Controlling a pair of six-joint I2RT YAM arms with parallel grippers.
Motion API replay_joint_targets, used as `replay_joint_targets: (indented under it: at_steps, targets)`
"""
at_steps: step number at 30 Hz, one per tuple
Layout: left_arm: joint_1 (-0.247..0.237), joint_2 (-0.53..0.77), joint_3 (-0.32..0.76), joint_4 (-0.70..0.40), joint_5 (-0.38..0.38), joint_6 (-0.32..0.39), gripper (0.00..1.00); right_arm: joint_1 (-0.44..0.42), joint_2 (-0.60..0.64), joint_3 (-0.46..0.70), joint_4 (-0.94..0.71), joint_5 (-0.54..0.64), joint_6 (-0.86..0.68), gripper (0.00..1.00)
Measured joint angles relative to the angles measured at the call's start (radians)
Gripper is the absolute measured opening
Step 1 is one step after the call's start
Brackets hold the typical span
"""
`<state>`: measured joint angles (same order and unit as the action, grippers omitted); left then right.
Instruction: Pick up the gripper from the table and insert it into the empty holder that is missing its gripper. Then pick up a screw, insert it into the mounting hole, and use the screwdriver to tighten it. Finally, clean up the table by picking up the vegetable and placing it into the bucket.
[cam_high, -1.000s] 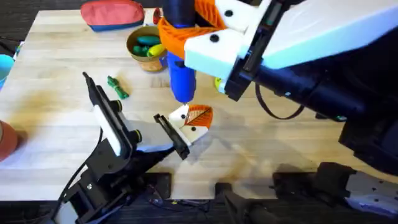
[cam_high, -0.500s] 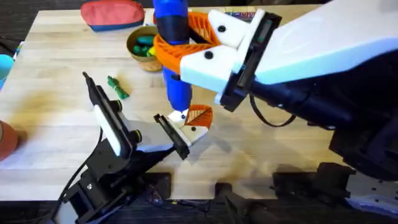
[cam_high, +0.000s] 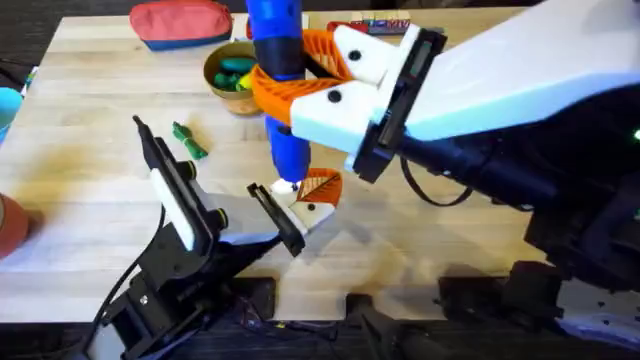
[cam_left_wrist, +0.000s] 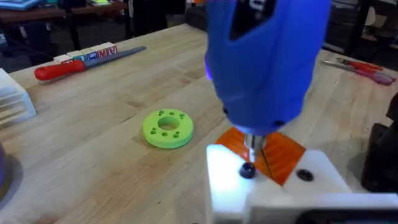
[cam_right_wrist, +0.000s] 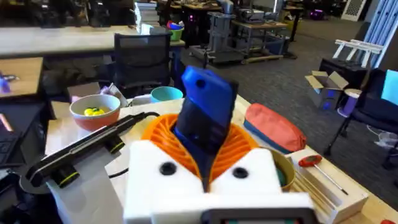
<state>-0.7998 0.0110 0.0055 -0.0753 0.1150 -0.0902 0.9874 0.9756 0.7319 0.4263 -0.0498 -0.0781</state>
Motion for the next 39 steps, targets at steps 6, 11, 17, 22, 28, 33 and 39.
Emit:
replay_joint_targets:
  at_steps: [6, 11, 17, 22, 28, 33, 39]
  targets:
    - [0.0, 0.0, 0.0, 0.0, 0.0, 0.0, 0.007, 0.0, 0.0, 0.0, 0.0, 0.0, 0.0, 0.008]
    - [0.0, 0.0, 0.0, 0.0, 0.0, 0.0, 0.007, 0.0, 0.001, -0.012, 0.001, 0.0, 0.001, 0.007]
    - [0.0, 0.0, 0.0, 0.0, 0.0, 0.0, 0.007, 0.0, 0.006, -0.017, 0.008, 0.0, 0.004, 0.007]
    - [0.0, 0.0, 0.0, 0.0, 0.0, 0.0, 0.007, 0.0, 0.006, -0.017, 0.008, 0.0, 0.004, 0.007]
    - [0.0, 0.0, 0.0, 0.0, 0.0, 0.0, 0.007, 0.0, 0.006, -0.018, 0.01, 0.0, 0.004, 0.007]
    - [0.0, 0.0, 0.0, 0.0, 0.0, 0.0, 0.007, 0.0, 0.006, -0.019, 0.011, 0.0, 0.004, 0.007]
    - [0.0, 0.0, 0.0, -0.001, 0.0, -0.004, 0.007, 0.0, 0.006, -0.019, 0.004, 0.003, 0.004, 0.007]
